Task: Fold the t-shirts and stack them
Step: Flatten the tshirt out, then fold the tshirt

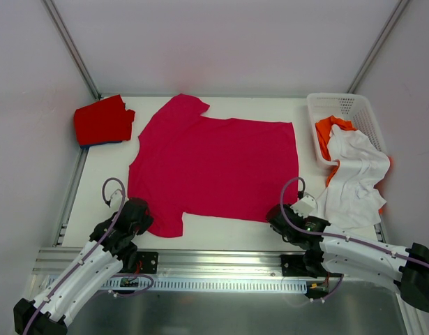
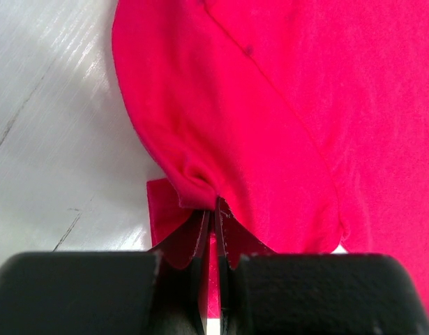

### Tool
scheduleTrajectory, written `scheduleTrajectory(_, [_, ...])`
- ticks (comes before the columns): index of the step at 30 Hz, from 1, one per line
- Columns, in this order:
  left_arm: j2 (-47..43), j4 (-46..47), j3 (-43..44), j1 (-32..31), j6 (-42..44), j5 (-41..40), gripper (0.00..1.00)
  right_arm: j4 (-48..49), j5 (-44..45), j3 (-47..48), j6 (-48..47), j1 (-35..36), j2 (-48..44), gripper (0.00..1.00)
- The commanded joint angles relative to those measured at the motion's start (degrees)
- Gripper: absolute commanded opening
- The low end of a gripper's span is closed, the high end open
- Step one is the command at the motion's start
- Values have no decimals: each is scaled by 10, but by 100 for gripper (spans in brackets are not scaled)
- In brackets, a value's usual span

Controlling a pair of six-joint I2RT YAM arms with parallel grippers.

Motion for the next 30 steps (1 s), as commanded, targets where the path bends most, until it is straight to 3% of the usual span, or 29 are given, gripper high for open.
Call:
scheduleTrajectory(1, [10, 10, 3, -6, 11, -2, 0, -18, 5, 1, -3, 0, 1, 0])
scheduleTrajectory(11, [-10, 12, 46, -6, 45, 2, 0, -77, 37, 45, -16, 1, -19, 0])
scheduleTrajectory(22, [25, 11, 181, -6, 78, 25, 0, -168, 101, 148, -61, 0, -57, 0])
scheduleTrajectory(30, [101, 42, 228, -7, 84, -44, 0, -168, 141, 207, -94, -5, 28, 0])
